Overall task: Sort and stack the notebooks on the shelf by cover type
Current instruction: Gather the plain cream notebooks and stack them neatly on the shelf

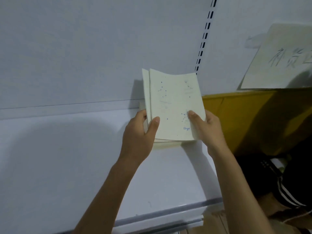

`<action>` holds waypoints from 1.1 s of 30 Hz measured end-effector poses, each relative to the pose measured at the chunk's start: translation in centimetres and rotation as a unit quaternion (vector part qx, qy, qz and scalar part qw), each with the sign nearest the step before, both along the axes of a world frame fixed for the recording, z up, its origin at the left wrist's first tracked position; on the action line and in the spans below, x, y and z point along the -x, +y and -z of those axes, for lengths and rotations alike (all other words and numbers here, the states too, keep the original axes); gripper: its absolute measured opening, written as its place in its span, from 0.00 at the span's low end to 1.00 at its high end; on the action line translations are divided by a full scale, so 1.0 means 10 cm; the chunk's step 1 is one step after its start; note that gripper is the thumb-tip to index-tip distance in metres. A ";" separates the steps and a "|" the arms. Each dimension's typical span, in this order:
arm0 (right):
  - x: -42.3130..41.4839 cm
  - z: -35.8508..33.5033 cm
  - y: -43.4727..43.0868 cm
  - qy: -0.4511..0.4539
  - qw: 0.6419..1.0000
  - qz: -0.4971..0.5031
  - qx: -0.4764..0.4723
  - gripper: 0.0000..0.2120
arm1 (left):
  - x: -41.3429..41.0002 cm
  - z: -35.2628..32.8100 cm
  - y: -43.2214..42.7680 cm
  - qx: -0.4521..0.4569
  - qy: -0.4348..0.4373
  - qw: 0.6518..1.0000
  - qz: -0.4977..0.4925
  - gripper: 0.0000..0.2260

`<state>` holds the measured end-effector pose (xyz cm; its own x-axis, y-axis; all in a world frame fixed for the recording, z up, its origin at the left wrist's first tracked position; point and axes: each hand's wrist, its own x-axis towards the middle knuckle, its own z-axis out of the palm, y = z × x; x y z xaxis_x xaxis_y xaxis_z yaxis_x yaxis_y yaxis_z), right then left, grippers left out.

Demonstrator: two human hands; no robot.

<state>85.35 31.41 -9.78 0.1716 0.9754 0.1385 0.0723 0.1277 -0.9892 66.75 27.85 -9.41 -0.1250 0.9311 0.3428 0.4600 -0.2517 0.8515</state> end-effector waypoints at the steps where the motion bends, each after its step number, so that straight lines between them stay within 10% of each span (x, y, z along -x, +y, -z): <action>1: -0.02 0.05 0.07 -0.018 1.000 -0.009 0.022 0.04 | -0.01 0.07 0.04 0.019 0.024 0.999 -0.013 0.10; 5: -0.02 0.28 0.27 -0.134 0.988 -0.042 0.068 0.09 | -0.05 0.38 0.06 0.048 0.087 0.994 -0.050 0.12; 9: 0.01 0.39 0.32 -0.220 0.973 -0.014 0.064 0.27 | 0.00 0.44 0.05 0.089 -0.011 0.994 -0.057 0.36; 16: -0.03 0.44 0.28 -0.113 0.993 0.034 0.016 0.20 | -0.03 0.50 0.10 0.116 0.059 0.991 -0.008 0.54; 33: -0.03 0.46 0.29 -0.157 0.987 -0.030 0.022 0.20 | 0.00 0.53 0.04 0.125 0.156 0.980 0.013 0.45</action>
